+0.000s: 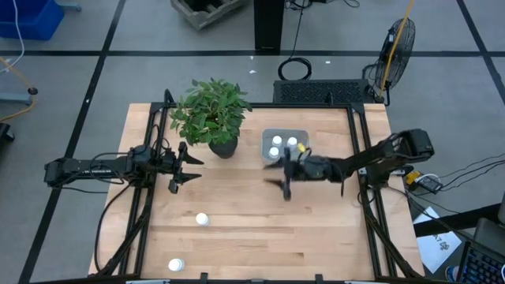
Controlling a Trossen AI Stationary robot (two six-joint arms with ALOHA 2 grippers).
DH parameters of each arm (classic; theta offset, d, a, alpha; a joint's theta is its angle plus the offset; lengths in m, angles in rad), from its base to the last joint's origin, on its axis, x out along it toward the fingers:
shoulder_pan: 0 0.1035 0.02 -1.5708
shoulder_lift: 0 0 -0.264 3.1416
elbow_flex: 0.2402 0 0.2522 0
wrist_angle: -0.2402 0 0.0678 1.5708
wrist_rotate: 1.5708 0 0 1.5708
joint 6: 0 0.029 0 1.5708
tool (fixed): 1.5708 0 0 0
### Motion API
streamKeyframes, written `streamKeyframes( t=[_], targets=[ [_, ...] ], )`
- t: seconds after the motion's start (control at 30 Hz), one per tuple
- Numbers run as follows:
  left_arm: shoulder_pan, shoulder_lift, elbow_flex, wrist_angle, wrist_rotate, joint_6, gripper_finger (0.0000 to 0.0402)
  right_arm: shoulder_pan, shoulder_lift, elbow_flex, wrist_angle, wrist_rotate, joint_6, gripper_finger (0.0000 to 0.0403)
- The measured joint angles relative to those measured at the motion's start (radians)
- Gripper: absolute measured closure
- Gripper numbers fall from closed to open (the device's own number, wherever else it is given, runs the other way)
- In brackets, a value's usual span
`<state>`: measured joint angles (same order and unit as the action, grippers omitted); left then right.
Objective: Pick and place pill bottles into a basket
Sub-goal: Put the white pill bottle into the gray bin
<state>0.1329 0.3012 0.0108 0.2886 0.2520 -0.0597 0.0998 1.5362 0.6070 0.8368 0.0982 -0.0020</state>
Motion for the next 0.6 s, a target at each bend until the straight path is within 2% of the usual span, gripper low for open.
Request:
streamKeyframes(
  t=[0.13, 0.27, 0.47, 0.6],
  targets=[
    [0.000, 0.000, 0.000, 0.001, 0.000, 0.000, 0.0178, 0.108, 0.068, 0.106, -0.026, -0.021, -0.022, 0.0192],
    [0.000, 0.000, 0.000, 0.002, 0.000, 0.000, 0.0178, 0.179, 0.173, 0.221, -0.026, -0.022, -0.069, 0.0170],
    [0.000, 0.000, 0.000, 0.002, 0.000, 0.000, 0.0178, 0.191, 0.380, 0.440, -0.130, -0.024, -0.064, 0.0114],
    [0.000, 0.000, 0.000, 0.000, 0.000, 0.000, 0.0178, 0.181, 0.496, 0.565, -0.168, -0.029, -0.066, 0.0091]
  ],
)
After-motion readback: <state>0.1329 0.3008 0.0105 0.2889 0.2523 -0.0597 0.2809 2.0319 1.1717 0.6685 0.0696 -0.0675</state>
